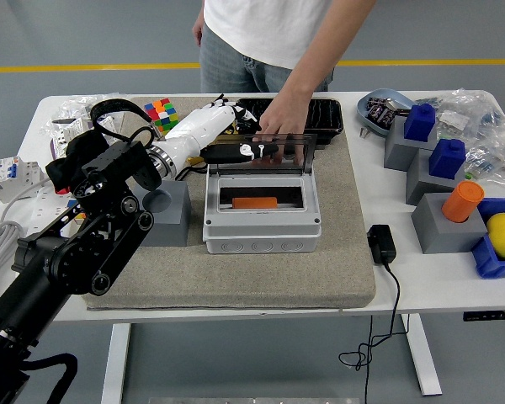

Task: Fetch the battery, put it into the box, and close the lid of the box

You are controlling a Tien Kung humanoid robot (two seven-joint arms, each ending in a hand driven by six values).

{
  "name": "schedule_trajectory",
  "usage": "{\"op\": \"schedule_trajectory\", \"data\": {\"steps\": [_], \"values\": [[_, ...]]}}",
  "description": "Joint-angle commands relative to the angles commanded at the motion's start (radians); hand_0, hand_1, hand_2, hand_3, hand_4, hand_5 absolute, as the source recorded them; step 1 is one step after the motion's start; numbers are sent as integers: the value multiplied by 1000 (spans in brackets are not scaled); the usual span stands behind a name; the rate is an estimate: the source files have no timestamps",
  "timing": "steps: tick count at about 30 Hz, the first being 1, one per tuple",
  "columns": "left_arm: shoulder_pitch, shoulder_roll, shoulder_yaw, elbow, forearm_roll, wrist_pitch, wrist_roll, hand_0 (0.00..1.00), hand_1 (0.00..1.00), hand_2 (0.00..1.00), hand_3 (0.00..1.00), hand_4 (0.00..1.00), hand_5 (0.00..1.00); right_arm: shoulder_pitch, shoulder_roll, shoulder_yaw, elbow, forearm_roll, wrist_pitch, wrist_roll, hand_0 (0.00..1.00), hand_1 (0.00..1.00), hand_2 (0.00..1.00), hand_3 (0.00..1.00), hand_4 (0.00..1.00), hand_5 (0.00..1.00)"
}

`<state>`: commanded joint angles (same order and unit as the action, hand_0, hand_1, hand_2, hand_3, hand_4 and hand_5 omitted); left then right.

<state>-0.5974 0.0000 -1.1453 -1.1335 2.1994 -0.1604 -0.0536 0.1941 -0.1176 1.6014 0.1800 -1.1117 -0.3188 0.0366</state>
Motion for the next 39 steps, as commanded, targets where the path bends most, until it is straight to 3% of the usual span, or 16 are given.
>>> {"op": "schedule_trajectory", "data": {"steps": [19, 26, 33, 39], "values": [[12, 0, 73, -65, -55, -22, 9, 998, 881, 759, 607, 998, 998, -4, -2, 5, 0, -5, 0, -2, 855, 800, 754, 788, 998, 998], [23, 17, 123, -64, -98, -9, -2, 998, 875, 758, 606, 998, 998, -4, -2, 5, 0, -2, -2, -1, 854, 800, 754, 787, 998, 998], [17, 22, 123, -139, -135, -11, -11, 998, 871, 752, 601, 998, 998, -5, -1, 7, 0, -5, -1, -3, 854, 800, 754, 788, 998, 998], [9, 19, 124, -162, -181, 0, -31, 998, 864, 745, 598, 998, 998, -3, -2, 6, 0, -4, -2, -3, 854, 800, 753, 788, 998, 998]]}}
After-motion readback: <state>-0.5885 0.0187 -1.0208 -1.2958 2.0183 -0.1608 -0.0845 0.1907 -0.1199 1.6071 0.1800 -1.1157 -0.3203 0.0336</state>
